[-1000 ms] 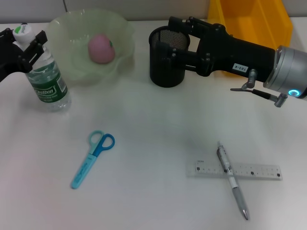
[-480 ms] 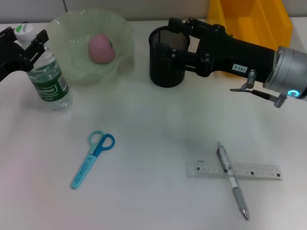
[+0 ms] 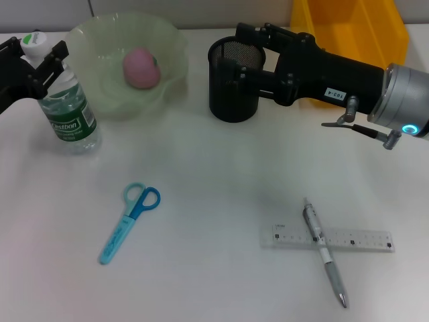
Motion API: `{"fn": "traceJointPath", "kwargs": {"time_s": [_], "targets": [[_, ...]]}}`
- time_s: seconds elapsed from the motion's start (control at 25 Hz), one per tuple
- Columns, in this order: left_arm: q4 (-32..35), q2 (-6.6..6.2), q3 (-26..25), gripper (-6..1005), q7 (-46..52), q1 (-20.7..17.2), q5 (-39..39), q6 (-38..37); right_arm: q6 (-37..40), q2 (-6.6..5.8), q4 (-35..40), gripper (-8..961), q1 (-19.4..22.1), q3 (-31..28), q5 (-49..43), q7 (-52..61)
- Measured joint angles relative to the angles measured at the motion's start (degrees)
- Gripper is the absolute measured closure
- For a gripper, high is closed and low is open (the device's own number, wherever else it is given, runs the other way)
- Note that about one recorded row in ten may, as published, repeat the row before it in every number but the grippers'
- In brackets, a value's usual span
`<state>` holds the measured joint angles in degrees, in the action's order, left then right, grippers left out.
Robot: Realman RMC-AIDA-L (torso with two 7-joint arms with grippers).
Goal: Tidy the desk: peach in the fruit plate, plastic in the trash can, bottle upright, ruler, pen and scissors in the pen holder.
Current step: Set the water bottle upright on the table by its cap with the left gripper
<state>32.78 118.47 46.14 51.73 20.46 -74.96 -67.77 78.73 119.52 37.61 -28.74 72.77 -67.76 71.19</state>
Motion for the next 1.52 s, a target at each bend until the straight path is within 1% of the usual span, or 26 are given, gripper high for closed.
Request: {"fn": "traceJointPath", "kwargs": {"time_s": [0.8,1.52], "targets": [[-0.1,0.19,0.8,533,-0.4,0.4,0.0,0.7,-1.3,0.0,-0.5,221,-0.7,0.1,0.0,-0.8],[-0.1,0.14,0.9,532,-0.5,-0.4,0.0,0.1,-1.3,-0.09,-0.5,224,-0.9,0.2,0.0,-0.9]]}}
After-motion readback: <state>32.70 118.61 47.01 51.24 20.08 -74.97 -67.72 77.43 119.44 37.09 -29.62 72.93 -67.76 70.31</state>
